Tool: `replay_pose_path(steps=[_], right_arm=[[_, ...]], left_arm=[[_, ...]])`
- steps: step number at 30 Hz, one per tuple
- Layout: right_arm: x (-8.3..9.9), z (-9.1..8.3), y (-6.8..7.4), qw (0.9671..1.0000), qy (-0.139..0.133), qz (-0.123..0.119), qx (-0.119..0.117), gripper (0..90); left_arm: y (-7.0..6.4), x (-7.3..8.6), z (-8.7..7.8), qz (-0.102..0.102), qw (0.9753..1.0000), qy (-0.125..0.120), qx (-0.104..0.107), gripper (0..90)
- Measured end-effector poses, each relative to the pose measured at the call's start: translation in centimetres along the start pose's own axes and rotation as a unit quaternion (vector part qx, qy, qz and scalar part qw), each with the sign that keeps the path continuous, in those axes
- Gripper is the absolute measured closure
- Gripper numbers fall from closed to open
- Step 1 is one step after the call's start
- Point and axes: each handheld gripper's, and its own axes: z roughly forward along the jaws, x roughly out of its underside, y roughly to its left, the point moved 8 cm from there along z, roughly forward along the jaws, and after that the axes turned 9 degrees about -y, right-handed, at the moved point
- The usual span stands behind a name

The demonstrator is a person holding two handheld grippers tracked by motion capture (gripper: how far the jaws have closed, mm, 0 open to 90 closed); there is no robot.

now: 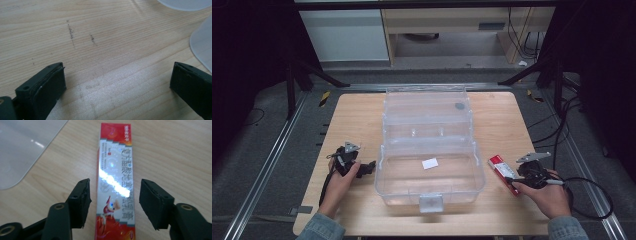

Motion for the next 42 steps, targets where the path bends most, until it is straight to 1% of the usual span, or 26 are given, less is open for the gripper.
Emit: replay_pose_path(steps=[2,4,5,8,9,10,11,12,14,15,16,17,18,21,22,23,25,31,32,33,34,35,38,42], right_arm=[[0.3,-0.3,0.2,0.9998,0.016,-0.007,0.003,38.2],[0.3,-0.3,0.2,0.9998,0.019,-0.010,0.003,38.0],[0.5,-0.3,0.1,0.9994,0.033,-0.007,0.003,37.1],[0.8,-0.2,-0.1,0.9985,0.054,-0.008,0.001,37.1],[0.8,-0.2,-0.1,0.9985,0.054,-0.008,0.001,37.1],[0.9,-0.1,-0.3,0.9978,0.066,-0.008,0.002,37.7],[0.9,-0.1,-0.3,0.9978,0.066,-0.008,0.002,37.7],[1.0,0.0,-0.4,0.9971,0.076,-0.007,0.002,37.9],[1.2,0.2,-0.4,0.9962,0.087,-0.006,-0.001,38.0],[1.2,0.2,-0.4,0.9962,0.087,-0.006,-0.001,38.0],[1.3,0.4,-0.3,0.9956,0.093,-0.006,-0.003,38.1],[1.3,0.4,-0.3,0.9956,0.093,-0.006,-0.003,38.1],[1.4,0.6,-0.3,0.9949,0.101,-0.007,-0.003,38.8],[1.6,0.7,-0.4,0.9942,0.107,-0.008,-0.004,40.2],[1.9,0.7,-0.6,0.9932,0.116,-0.004,-0.007,40.4],[1.9,0.7,-0.6,0.9932,0.116,-0.004,-0.007,40.4],[2.2,0.7,-0.6,0.9920,0.125,-0.001,-0.014,41.1],[2.3,0.7,-0.6,0.9908,0.134,-0.002,-0.022,44.5],[2.3,0.7,-0.6,0.9896,0.142,-0.003,-0.024,45.8],[2.3,0.7,-0.6,0.9896,0.142,-0.003,-0.024,45.8],[2.2,0.8,-0.7,0.9886,0.149,-0.004,-0.024,46.6],[2.2,0.8,-0.7,0.9886,0.149,-0.004,-0.024,46.6],[2.2,0.9,-0.8,0.9854,0.168,-0.001,-0.029,48.2],[2.2,1.3,-0.9,0.9825,0.183,-0.003,-0.031,48.2]], left_arm=[[-0.1,0.1,-0.1,0.001,1.0000,0.000,0.001,0.0],[-0.1,0.1,-0.1,0.000,1.0000,0.000,0.000,0.0],[-0.1,0.1,-0.1,0.000,1.0000,0.000,0.000,0.0],[-0.2,0.1,-0.1,-0.001,1.0000,0.000,0.000,0.0],[-0.2,0.1,-0.1,-0.001,1.0000,0.000,0.000,0.0],[-0.2,0.1,-0.2,0.001,1.0000,0.001,0.000,0.0],[-0.2,0.1,-0.2,0.001,1.0000,0.001,0.000,0.0],[-0.2,0.1,-0.2,0.001,1.0000,0.000,0.000,0.0],[-0.3,0.2,-0.2,0.003,1.0000,0.001,0.002,0.0],[-0.3,0.2,-0.2,0.003,1.0000,0.001,0.002,0.0],[-0.3,0.2,-0.2,0.003,1.0000,0.000,0.003,0.0],[-0.3,0.2,-0.2,0.003,1.0000,0.000,0.003,0.0],[-0.4,0.2,-0.2,0.003,1.0000,0.000,0.004,0.0],[-0.4,0.2,-0.3,0.003,1.0000,0.000,0.003,0.0],[-0.4,0.2,-0.2,0.003,1.0000,0.000,0.004,0.0],[-0.4,0.2,-0.2,0.003,1.0000,0.000,0.004,0.0],[-0.4,0.2,-0.2,0.003,1.0000,-0.001,0.004,0.0],[-0.4,0.2,-0.2,0.003,1.0000,-0.001,0.004,0.0],[-0.4,0.2,-0.3,0.003,1.0000,0.000,0.004,0.0],[-0.4,0.2,-0.3,0.003,1.0000,0.000,0.004,0.0],[-0.4,0.2,-0.3,0.003,1.0000,0.000,0.004,0.0],[-0.4,0.2,-0.3,0.003,1.0000,0.000,0.004,0.0],[-0.4,0.2,-0.3,0.003,1.0000,0.000,0.004,0.0],[-0.4,0.2,-0.3,0.003,1.0000,0.000,0.004,0.0]])
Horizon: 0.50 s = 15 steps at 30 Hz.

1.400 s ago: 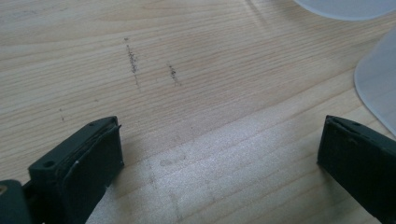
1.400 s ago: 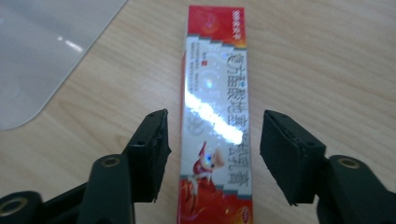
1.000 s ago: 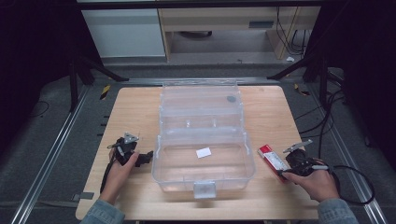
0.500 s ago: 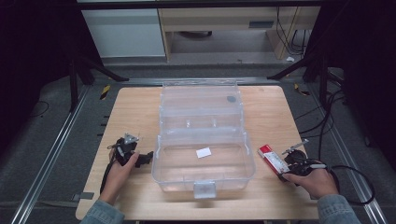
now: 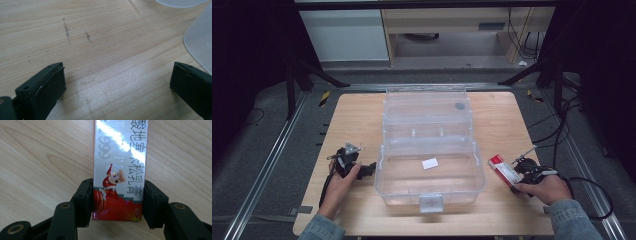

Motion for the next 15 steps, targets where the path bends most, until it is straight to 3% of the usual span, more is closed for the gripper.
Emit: replay_pose_path(steps=[6,15], right_arm=[[-0.4,0.0,0.0,0.9997,0.018,-0.013,0.002,51.1],[-1.5,-2.5,-0.1,0.9987,-0.039,-0.031,0.006,51.4]], left_arm=[[0.0,0.0,0.0,0.000,1.0000,0.000,0.000,0.0],[0.0,0.0,0.0,0.000,1.0000,0.000,0.000,0.0]])
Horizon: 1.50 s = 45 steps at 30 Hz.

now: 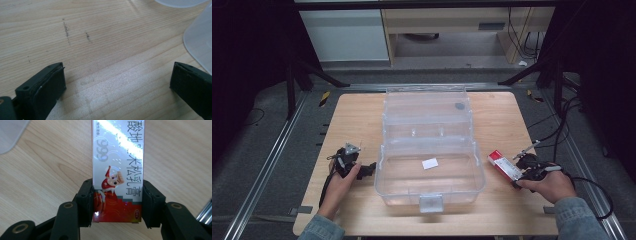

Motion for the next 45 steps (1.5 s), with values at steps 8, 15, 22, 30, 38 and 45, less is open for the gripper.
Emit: replay_pose_path(steps=[8,15,22,30,38,45], right_arm=[[-2.9,-3.0,-0.1,0.9944,-0.103,-0.019,0.015,51.3],[-4.9,-3.5,-0.2,0.9925,-0.118,-0.029,0.019,51.4],[-6.5,-4.2,0.0,0.9910,-0.129,-0.034,0.013,51.4],[-7.6,-5.5,0.9,0.9888,-0.138,-0.057,0.009,51.4],[-9.8,-7.3,2.1,0.9853,-0.150,-0.082,0.002,51.4],[-13.1,-8.0,4.1,0.9798,-0.158,-0.123,-0.009,51.4]], left_arm=[[0.0,0.0,0.0,0.000,1.0000,-0.001,0.001,0.0],[0.0,0.0,0.0,0.001,1.0000,-0.001,0.002,0.0],[0.0,0.0,0.0,0.002,1.0000,-0.001,0.003,0.0],[-0.1,0.0,0.0,0.002,1.0000,-0.001,0.004,0.0],[-0.1,0.0,0.0,0.002,1.0000,-0.001,0.004,0.0],[-0.1,0.0,0.0,0.002,1.0000,-0.002,0.004,0.0]])
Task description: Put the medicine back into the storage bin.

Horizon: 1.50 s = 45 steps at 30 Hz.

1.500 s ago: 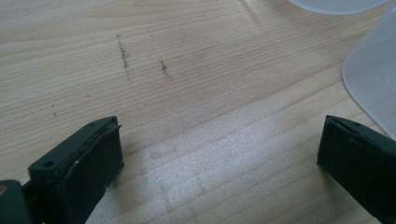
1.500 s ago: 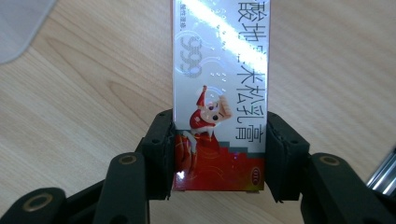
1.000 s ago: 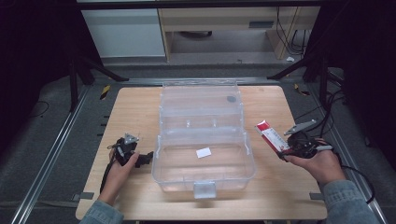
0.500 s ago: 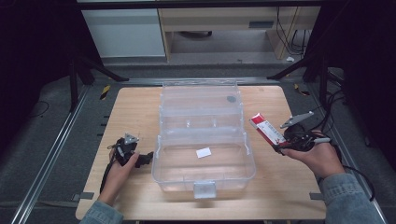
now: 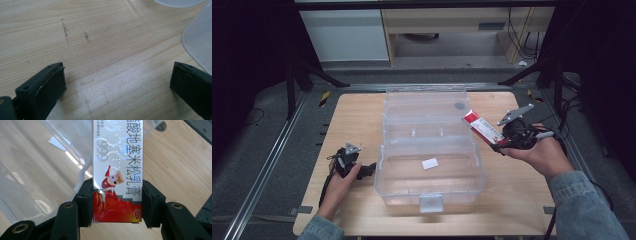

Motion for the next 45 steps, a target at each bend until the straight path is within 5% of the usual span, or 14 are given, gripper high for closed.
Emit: replay_pose_path(steps=[17,33,45], right_arm=[[-4.7,2.5,3.7,0.9972,-0.001,-0.062,-0.042,51.4],[-6.1,3.7,6.0,0.9921,0.011,-0.102,-0.071,51.4],[-6.8,4.7,8.4,0.9842,0.016,-0.140,-0.107,51.4]], left_arm=[[0.0,0.0,0.0,0.000,1.0000,-0.001,0.000,0.0],[0.0,0.0,0.0,0.000,1.0000,0.000,0.000,0.0],[0.0,0.0,0.0,0.000,1.0000,0.000,0.000,0.0]])
